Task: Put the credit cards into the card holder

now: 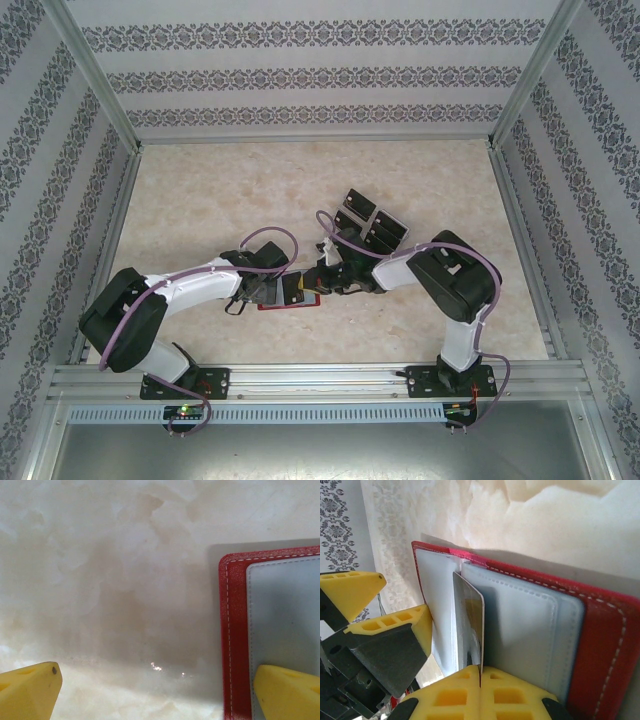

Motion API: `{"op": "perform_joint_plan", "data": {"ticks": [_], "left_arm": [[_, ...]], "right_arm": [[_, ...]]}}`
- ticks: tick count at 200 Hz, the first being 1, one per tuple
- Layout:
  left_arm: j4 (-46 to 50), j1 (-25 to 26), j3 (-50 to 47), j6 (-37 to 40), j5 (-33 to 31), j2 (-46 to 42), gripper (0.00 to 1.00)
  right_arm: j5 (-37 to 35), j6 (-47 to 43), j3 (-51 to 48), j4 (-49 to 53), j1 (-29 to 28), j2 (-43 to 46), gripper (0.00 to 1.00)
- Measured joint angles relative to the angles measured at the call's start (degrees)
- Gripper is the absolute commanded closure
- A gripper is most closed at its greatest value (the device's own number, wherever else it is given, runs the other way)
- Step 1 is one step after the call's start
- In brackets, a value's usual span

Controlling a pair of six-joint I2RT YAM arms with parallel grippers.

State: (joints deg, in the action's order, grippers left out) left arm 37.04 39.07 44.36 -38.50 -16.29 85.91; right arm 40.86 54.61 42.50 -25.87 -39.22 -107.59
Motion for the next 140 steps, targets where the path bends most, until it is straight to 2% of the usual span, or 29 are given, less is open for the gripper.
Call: {"op": "perform_joint_plan", "data": {"ticks": [140], "left_arm": [[-0.20,0.00,-0.22,-0.61,0.17,-0.02,0.00]], "right_arm": [[0.57,2.64,1.70,-1.18,-0.42,-1.77,1.00]]}}
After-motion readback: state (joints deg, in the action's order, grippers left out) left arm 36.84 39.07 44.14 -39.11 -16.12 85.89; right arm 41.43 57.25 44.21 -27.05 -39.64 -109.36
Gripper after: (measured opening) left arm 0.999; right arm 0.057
